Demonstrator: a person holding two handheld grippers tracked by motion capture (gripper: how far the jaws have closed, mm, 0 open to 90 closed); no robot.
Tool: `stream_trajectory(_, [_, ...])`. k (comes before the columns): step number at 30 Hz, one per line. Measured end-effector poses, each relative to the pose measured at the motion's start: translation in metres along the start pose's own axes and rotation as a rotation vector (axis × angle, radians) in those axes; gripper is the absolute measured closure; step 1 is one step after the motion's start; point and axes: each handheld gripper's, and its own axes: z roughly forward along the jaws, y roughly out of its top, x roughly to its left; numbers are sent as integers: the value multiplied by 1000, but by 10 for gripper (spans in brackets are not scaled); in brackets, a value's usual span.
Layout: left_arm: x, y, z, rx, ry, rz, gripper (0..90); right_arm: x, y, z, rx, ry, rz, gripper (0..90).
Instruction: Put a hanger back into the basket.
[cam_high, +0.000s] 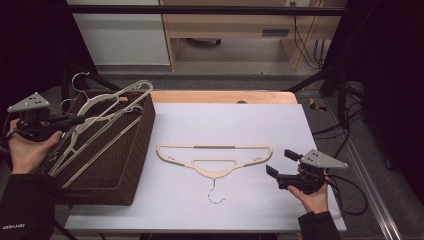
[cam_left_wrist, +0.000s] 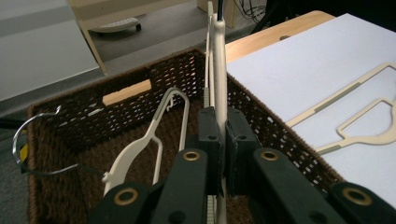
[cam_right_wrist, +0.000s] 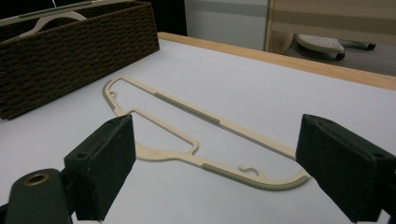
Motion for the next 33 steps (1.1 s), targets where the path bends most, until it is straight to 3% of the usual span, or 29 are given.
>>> stream_trajectory(6, [9, -12, -1, 31, 7, -2, 866, 0, 0, 1, 1, -2, -3, 122])
stream_trajectory(12, [17, -27, 4, 52, 2, -42, 865, 0, -1, 1, 5, -1, -3, 122])
stream_trajectory(21, [9, -50, 35, 132, -2, -41, 865, 0, -1, 1, 5, -3, -1, 122])
stream_trajectory(24, [8, -57, 43, 159, 19, -45, 862, 0, -1, 1, 6, -2, -1, 122])
stream_trajectory(30, [12, -69, 50, 244, 88, -98, 840, 0, -1, 2, 10, 1, -4, 122])
stream_trajectory(33, [15, -73, 45, 231, 131, -128, 788, 0, -1, 2, 10, 0, -5, 122])
